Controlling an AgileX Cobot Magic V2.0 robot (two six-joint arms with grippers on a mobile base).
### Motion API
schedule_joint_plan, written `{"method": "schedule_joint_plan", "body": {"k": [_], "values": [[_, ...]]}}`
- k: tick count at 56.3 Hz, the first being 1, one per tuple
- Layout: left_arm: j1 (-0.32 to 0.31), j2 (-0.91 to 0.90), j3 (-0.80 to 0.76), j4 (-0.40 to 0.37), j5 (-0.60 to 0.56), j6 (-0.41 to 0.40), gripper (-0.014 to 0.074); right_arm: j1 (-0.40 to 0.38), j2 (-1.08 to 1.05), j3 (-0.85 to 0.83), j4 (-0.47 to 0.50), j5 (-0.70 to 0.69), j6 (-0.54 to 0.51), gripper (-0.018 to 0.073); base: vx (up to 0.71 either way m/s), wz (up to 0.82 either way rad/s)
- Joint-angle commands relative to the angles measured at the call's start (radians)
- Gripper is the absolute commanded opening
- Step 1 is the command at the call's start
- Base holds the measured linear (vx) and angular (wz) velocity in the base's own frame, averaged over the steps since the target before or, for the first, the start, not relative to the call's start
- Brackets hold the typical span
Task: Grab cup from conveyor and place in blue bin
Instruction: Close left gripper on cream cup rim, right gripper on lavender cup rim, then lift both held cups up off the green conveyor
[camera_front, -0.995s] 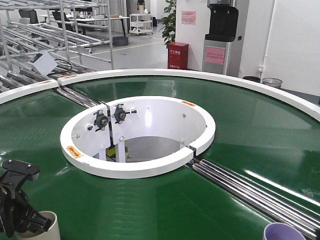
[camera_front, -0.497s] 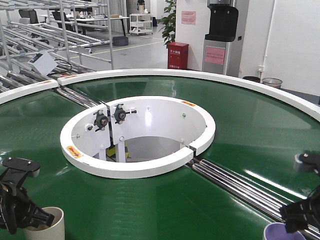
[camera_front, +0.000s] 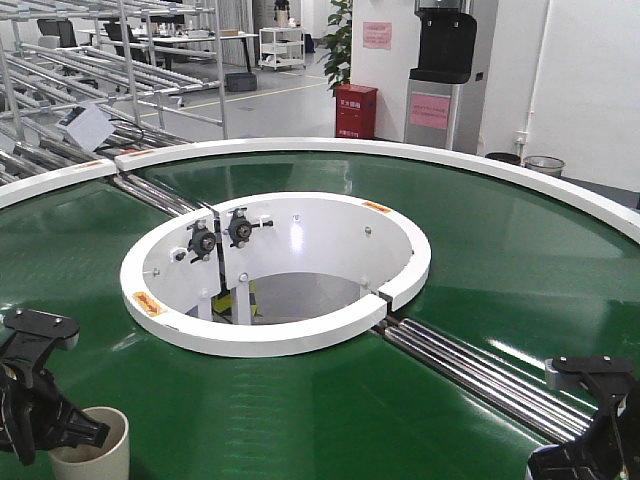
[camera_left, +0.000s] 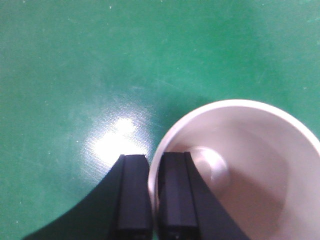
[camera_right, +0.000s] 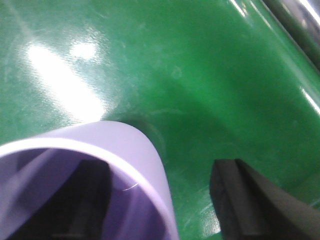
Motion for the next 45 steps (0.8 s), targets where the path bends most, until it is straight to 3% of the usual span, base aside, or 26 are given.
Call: {"method": "schedule_joint_plan", "body": {"k": [1,20,32,45], "values": [[0.001,-0.036,-0.033,-0.011,-0.057,-0.002,-0.0008,-0.001,-0.04,-0.03,-0.001,-0.024,0.015,0.0405,0.0,0.0],[0.001,-0.037,-0.033,-0.019,-0.051,-0.009,-0.0008,-0.001,-0.04,-0.03,-0.001,-0.016,0.018,-0.0011,0.0,0.0],[0.0,-0.142,-0.033,-0.079,-0.075,-0.036,-0.0006,0.0,-0.096,-0.03,0.03,0.008,-0.031,-0.0012,0.0,0.0],[0.0,-0.295,-0.033,-0.08,-0.087,-0.031,-0.0007,0.03,-0.297,-0.03,0.156,-0.188,-0.134,-0.0009,0.0,0.0]]}}
